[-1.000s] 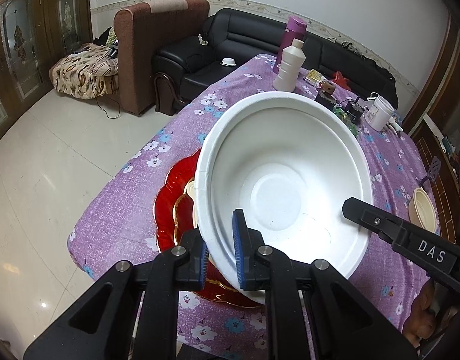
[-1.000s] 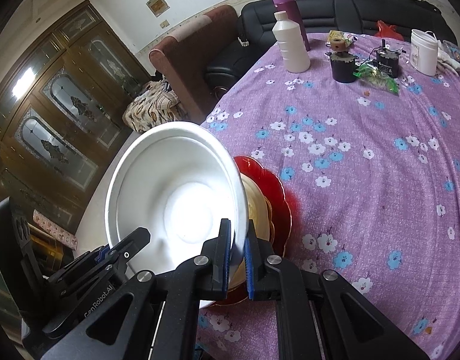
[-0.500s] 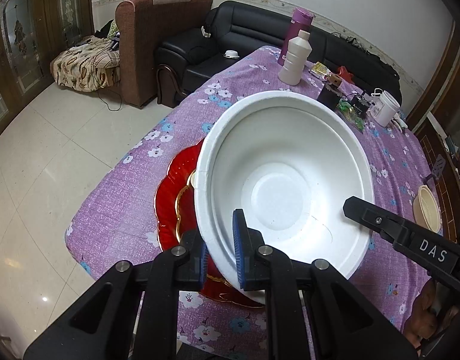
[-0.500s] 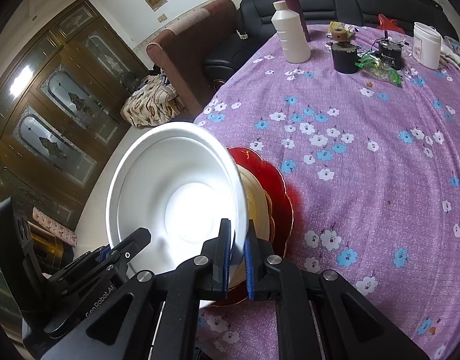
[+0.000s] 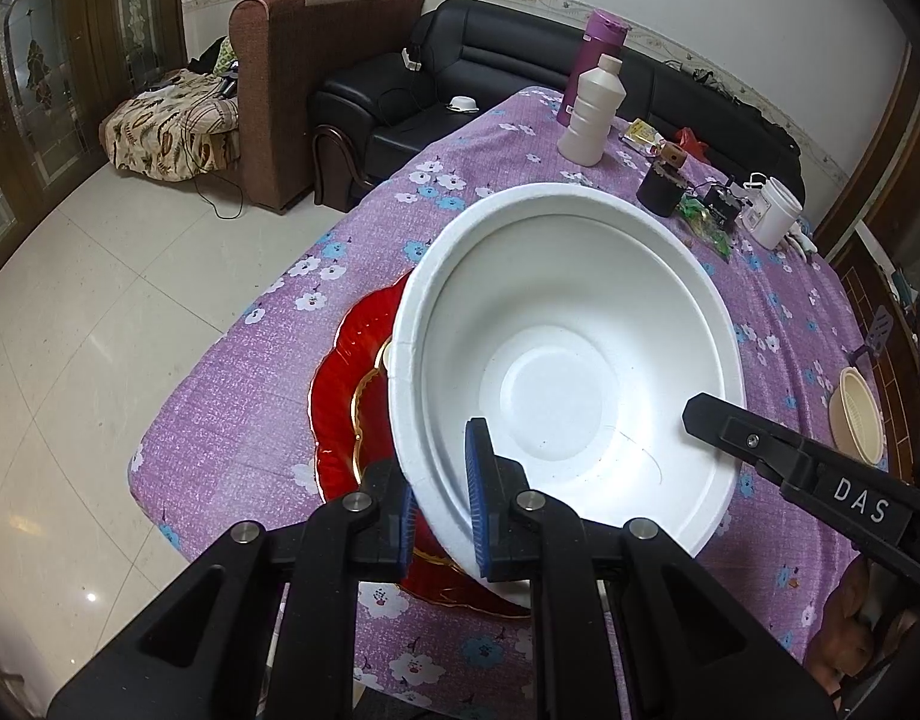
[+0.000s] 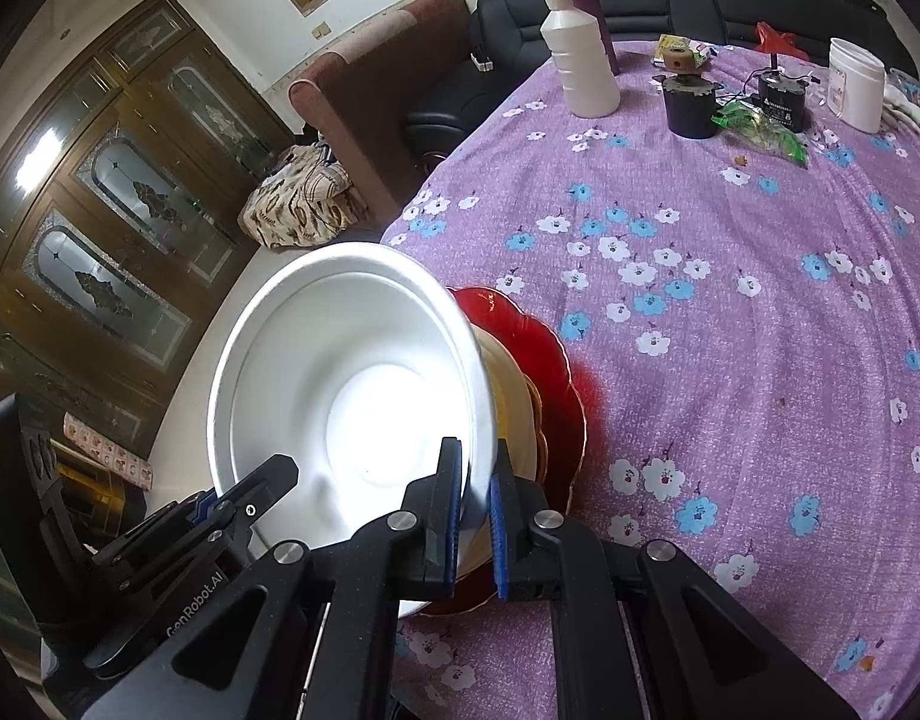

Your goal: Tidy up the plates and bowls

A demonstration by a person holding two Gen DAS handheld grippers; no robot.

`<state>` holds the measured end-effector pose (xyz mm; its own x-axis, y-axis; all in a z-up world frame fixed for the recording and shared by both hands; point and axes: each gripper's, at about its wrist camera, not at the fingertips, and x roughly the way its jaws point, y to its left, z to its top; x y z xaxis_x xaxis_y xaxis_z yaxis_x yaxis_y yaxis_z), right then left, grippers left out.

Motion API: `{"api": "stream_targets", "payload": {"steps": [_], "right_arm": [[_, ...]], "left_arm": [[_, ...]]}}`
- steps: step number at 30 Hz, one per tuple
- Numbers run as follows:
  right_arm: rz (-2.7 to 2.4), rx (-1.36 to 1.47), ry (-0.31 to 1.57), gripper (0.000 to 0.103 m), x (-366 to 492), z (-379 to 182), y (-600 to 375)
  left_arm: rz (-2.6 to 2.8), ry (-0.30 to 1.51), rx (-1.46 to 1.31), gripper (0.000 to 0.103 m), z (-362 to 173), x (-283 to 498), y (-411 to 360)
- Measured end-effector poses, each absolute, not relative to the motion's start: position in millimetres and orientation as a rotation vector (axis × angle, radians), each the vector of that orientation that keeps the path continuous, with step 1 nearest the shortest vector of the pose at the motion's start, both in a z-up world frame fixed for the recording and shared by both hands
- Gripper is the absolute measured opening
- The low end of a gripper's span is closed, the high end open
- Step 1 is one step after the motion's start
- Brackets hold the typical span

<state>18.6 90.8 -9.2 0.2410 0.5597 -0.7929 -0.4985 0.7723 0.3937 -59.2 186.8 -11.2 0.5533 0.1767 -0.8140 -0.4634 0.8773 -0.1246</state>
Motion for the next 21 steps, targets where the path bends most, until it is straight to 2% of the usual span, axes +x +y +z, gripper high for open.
{"api": "stream_targets", "payload": {"steps": [21], "right_arm": [[0.736, 0.078, 1.093, 0.008, 21, 6, 94]], "left_arm": [[0.383, 0.886, -0.340, 0.013, -1, -61, 190]]}}
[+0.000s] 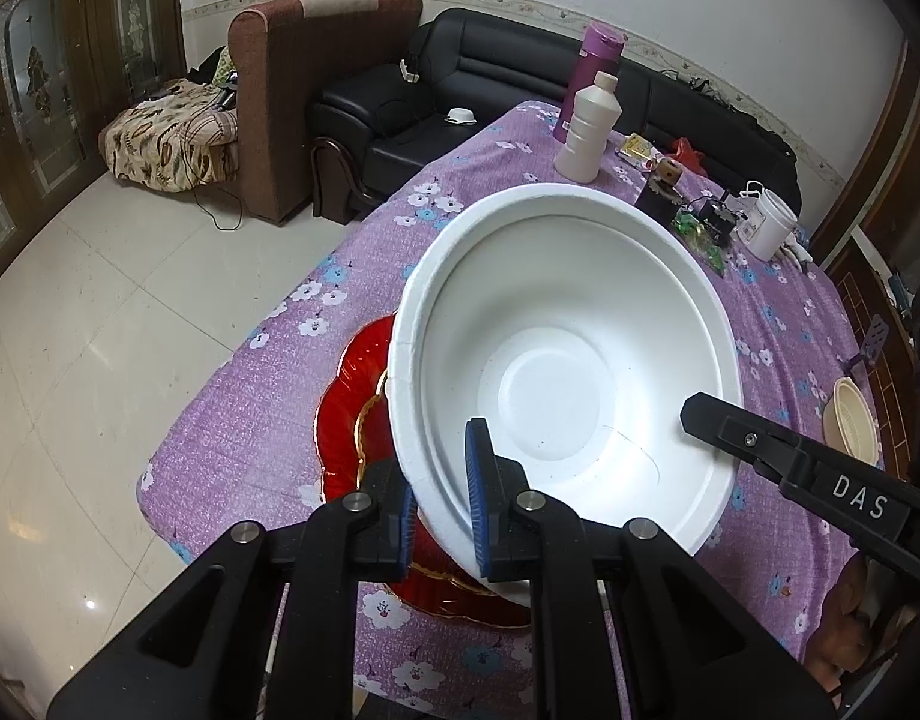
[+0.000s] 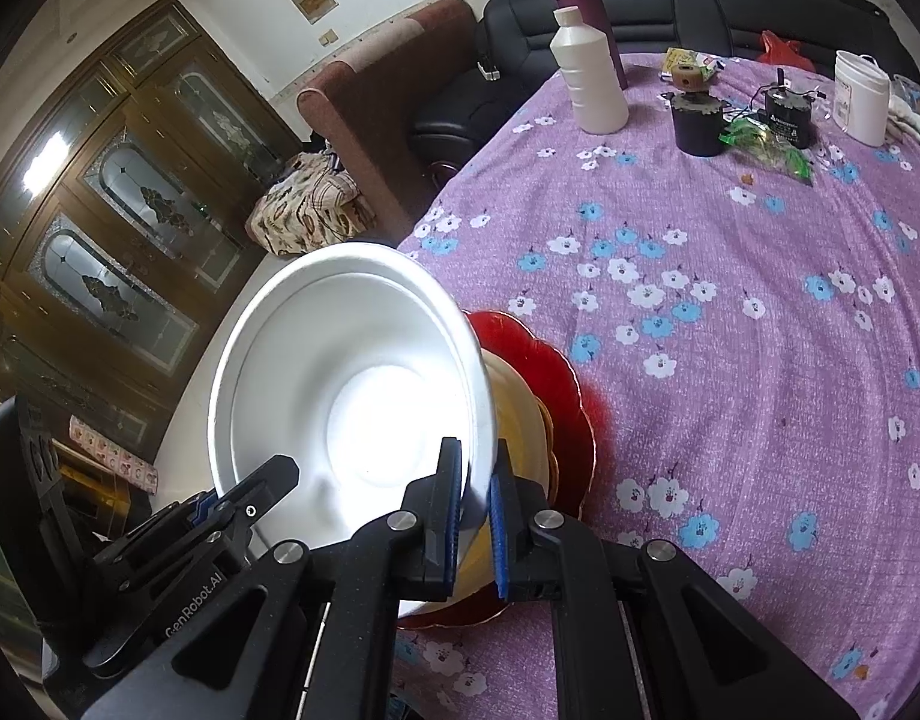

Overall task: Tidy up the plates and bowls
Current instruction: 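Lower the white bowl into the red plate stack and open the left tool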

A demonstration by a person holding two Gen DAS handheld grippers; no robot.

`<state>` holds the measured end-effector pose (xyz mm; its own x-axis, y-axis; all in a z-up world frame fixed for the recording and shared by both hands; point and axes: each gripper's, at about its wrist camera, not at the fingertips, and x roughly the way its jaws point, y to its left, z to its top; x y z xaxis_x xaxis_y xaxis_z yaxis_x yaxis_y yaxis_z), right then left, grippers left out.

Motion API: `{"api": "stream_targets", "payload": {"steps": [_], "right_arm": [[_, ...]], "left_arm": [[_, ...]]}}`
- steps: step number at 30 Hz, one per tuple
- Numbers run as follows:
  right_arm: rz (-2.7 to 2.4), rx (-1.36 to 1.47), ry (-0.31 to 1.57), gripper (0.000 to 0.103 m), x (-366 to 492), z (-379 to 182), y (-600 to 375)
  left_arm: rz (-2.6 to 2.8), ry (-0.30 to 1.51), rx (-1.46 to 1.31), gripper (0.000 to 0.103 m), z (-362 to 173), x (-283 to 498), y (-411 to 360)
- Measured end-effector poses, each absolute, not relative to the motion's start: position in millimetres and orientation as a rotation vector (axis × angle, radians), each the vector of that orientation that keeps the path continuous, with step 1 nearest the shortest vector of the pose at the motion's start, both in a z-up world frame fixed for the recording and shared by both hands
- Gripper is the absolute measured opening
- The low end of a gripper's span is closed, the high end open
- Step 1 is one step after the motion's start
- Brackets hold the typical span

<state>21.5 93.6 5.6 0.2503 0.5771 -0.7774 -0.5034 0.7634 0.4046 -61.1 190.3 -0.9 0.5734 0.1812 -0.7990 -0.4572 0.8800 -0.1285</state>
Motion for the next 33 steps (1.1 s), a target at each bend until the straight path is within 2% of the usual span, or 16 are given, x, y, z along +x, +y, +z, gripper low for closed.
{"api": "stream_targets", "payload": {"steps": [33], "right_arm": [[0.747, 0.094, 1.140, 0.008, 27, -8, 95]], "left_arm": [[0.371, 0.926, -0.352, 0.013, -6, -59, 195]]}}
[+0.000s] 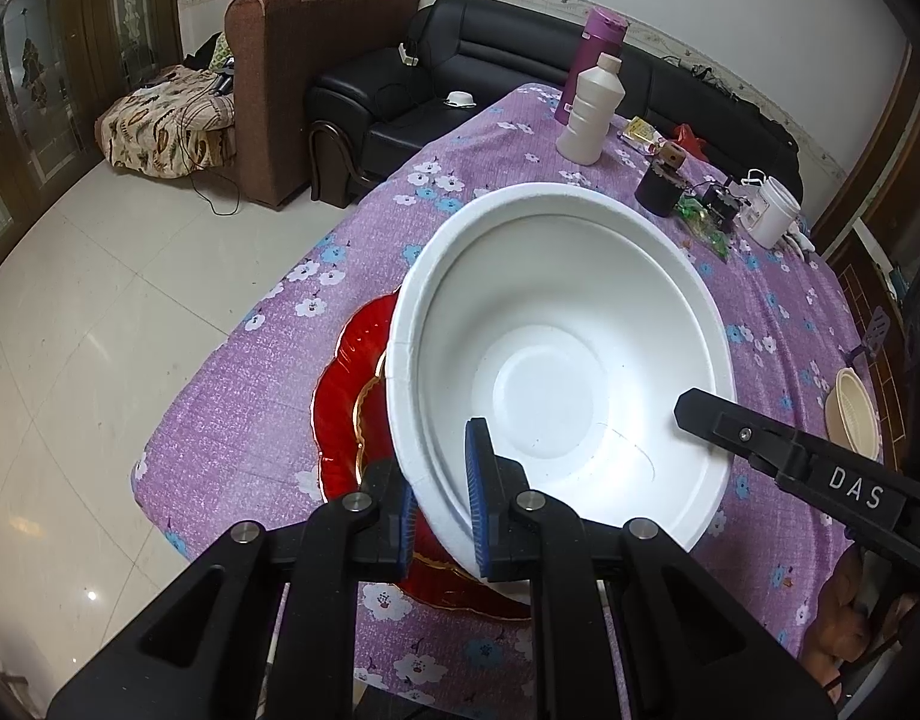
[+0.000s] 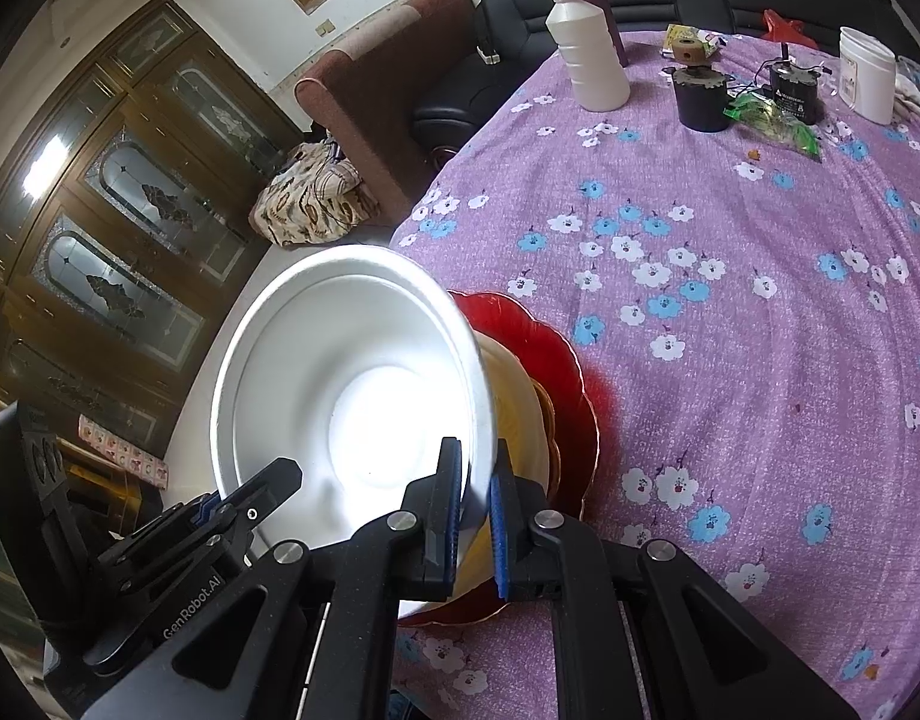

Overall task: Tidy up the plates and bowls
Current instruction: 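Lower the white bowl into the red plate stack and open the left tool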

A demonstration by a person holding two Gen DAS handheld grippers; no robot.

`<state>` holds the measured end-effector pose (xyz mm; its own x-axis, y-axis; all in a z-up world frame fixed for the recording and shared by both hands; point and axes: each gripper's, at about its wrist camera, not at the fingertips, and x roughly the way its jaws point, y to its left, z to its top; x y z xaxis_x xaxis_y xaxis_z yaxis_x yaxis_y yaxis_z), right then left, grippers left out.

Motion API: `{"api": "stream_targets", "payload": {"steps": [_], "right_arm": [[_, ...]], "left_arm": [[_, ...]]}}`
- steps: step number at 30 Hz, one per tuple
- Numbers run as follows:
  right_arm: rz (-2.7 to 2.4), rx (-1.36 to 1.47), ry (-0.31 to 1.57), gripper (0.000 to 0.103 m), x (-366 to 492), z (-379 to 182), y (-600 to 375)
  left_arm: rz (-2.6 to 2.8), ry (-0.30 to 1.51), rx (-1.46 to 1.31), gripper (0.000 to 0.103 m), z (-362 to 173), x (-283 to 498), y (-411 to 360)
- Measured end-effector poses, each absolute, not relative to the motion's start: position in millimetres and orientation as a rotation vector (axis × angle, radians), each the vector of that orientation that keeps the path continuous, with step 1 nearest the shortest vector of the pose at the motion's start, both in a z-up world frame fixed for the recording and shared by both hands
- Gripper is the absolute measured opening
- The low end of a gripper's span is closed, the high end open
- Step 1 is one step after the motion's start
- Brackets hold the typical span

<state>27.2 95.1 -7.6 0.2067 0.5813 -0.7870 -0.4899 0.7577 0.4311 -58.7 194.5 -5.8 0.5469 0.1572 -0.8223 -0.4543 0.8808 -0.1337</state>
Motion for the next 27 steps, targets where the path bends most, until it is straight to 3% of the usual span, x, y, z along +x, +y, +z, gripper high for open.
{"api": "stream_targets", "payload": {"steps": [27], "right_arm": [[0.745, 0.095, 1.150, 0.008, 29.2, -13.3, 96.4]], "left_arm": [[0.375, 0.926, -0.356, 0.013, -11.9, -60.2, 196.5]]}}
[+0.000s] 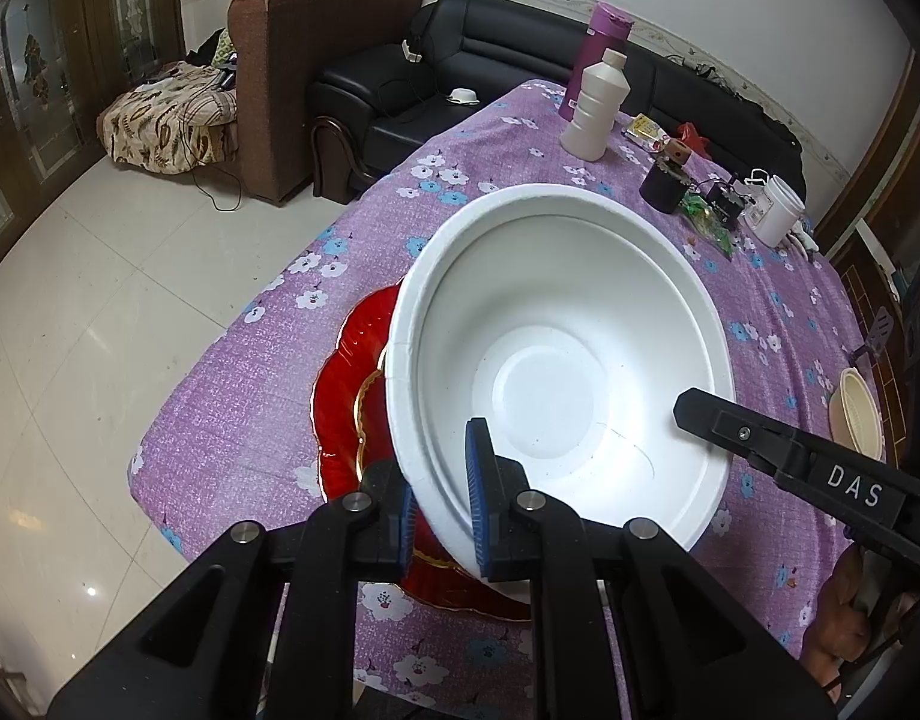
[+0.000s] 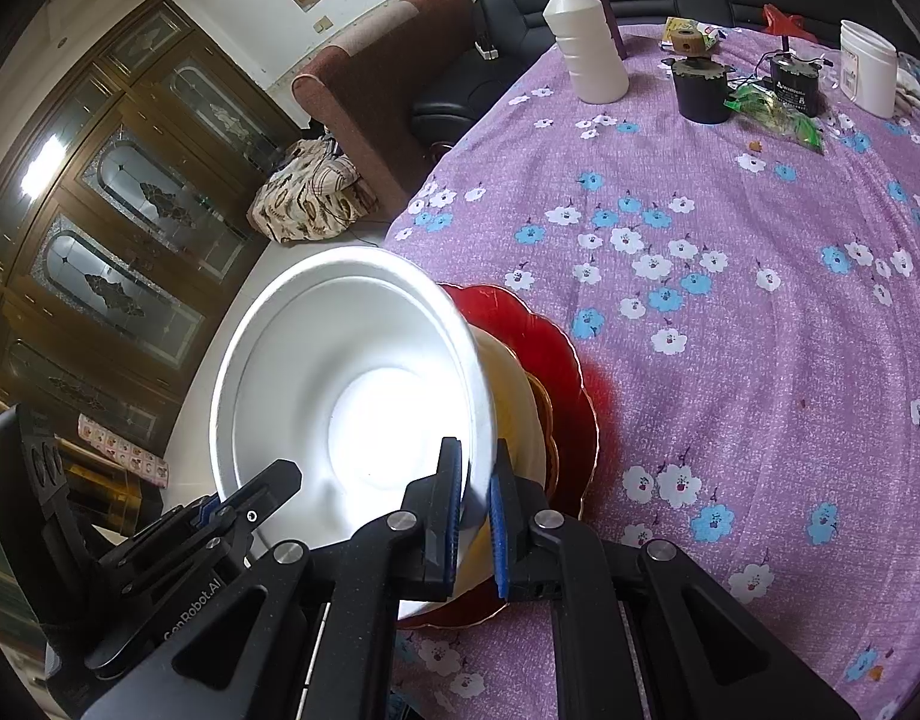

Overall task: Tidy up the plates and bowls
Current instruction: 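Lower the white bowl into the red plate stack and open the left tool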

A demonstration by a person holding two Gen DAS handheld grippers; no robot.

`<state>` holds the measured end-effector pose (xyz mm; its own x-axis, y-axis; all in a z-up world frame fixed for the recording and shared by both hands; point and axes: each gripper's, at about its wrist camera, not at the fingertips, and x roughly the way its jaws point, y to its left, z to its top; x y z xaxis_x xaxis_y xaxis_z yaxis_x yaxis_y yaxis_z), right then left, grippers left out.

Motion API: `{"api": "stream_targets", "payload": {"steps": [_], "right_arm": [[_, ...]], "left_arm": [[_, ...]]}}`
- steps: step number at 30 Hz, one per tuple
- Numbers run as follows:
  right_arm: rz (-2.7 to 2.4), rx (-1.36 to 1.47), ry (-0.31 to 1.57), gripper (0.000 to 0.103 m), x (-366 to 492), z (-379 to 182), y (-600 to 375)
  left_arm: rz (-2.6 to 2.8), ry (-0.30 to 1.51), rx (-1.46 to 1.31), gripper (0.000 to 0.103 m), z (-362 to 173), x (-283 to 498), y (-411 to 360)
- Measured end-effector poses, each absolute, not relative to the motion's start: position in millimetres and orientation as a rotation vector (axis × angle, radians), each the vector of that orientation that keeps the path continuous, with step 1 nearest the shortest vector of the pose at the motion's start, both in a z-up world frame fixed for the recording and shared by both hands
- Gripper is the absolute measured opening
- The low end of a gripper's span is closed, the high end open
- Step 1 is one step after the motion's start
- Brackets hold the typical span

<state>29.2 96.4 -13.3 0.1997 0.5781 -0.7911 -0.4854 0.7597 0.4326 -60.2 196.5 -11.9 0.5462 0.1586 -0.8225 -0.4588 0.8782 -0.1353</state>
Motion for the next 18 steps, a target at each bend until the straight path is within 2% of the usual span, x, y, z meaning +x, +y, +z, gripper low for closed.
{"api": "stream_targets", "payload": {"steps": [11, 18], "right_arm": [[0.747, 0.097, 1.153, 0.008, 29.5, -14.6, 97.3], [0.757, 0.117, 1.146, 0.012, 28.8, -12.0, 95.7]], "left_arm": [[0.383, 0.923, -0.383, 0.013, -11.3, -60.9, 200.5], [0.393, 0.913, -0.399, 0.015, -8.9, -60.4, 201.0]]}}
